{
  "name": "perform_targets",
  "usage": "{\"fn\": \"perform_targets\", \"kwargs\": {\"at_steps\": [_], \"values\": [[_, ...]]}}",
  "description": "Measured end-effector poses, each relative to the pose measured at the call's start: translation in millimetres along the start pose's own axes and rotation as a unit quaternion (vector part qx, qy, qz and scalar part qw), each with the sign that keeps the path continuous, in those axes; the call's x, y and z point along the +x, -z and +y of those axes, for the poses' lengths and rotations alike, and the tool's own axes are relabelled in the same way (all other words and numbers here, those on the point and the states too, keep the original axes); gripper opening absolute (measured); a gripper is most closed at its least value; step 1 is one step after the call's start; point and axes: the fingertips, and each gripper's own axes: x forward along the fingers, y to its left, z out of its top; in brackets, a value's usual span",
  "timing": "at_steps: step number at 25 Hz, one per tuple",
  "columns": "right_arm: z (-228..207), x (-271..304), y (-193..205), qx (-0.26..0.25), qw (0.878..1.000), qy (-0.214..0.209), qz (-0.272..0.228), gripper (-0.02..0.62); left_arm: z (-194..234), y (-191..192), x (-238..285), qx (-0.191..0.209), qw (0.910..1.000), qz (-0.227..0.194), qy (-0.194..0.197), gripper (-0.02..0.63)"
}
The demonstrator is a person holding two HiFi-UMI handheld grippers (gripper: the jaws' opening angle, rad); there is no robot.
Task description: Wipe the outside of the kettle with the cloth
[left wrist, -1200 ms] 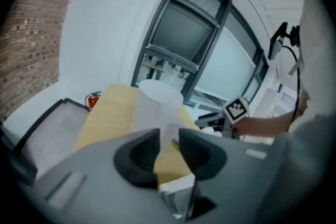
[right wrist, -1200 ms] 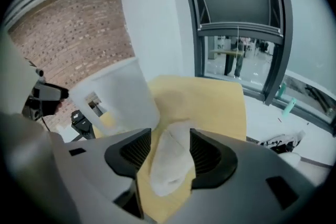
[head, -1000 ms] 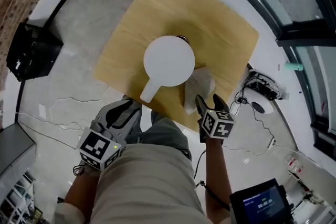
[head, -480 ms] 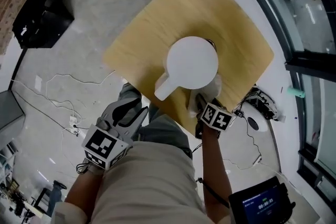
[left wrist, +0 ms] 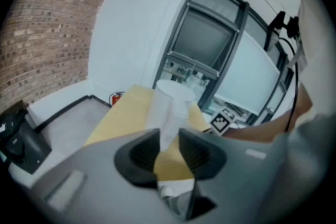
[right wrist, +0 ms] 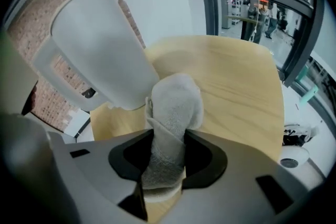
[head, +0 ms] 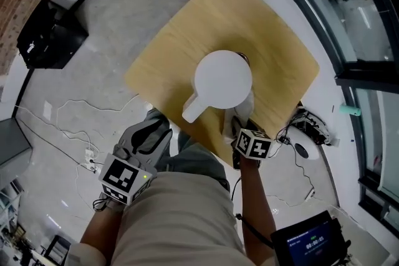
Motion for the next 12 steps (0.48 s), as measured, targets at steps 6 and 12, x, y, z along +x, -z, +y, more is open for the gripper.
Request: {"fn": "perform_targets", "kwargs": {"at_steps": [6, 12], "values": [[19, -53, -31, 0.035, 0.994, -0.028, -0.101, 0.153, -7, -78, -19, 0.086, 0.9942, -0.061, 0.020, 0.107], [32, -89, -50, 0.060, 0.983, -0.046, -0.168, 0.153, -24, -141, 20, 0.224, 0.9734, -0.034, 0.034, 0.000]]}}
